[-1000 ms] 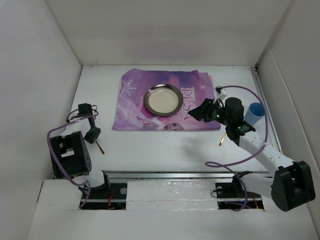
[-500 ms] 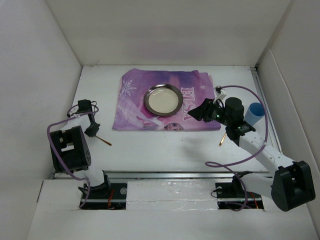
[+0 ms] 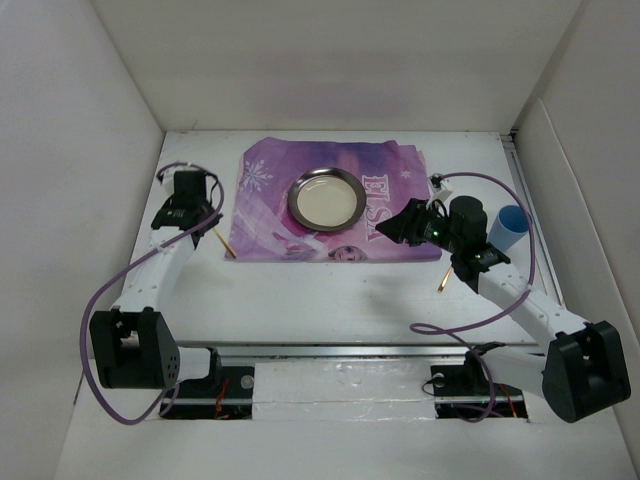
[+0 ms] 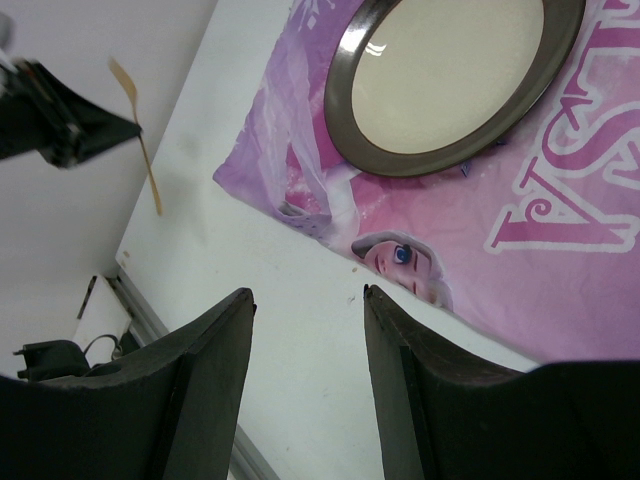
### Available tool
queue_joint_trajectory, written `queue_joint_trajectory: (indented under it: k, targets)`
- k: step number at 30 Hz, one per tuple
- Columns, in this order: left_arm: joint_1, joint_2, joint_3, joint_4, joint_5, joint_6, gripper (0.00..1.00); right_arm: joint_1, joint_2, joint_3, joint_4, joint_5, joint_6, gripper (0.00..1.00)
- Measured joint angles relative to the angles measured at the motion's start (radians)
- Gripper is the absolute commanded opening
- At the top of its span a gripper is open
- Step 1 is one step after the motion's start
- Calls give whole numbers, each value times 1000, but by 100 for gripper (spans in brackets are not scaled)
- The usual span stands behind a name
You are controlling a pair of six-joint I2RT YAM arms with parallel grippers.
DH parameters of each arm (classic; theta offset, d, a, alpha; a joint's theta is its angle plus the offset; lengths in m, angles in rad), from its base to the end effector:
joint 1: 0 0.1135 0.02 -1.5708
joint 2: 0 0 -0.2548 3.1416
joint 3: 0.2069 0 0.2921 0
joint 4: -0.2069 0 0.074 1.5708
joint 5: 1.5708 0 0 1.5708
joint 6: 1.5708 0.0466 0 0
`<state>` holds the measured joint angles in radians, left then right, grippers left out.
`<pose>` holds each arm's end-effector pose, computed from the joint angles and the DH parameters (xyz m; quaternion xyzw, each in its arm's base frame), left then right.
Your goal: Set the dinner table for one person
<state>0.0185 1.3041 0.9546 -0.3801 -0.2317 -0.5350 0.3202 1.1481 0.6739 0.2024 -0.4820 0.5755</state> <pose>0.3307 0.0168 0.2382 -0.2931 0.8593 -0.0016 0.4191 0.2858 0.1175 0.2378 -0.0447 0.7855 0.4257 0.4471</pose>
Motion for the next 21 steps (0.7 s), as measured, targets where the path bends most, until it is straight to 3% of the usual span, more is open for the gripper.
queue_joint_trajectory:
  k: [4, 9, 15, 21]
  targets:
    - [-180, 38, 224, 22, -18, 62, 0, 0, 0, 0, 0, 16, -2, 54]
    - [-328, 253, 500, 18, -53, 152, 0, -10, 0, 0, -1, 35, -5, 54]
    - [-347, 607, 738, -36, -45, 245, 0, -12, 0, 0, -2, 48, -8, 53]
    - [-343, 793, 774, -108, -69, 296, 0, -12, 2, 0, -1, 56, -9, 54]
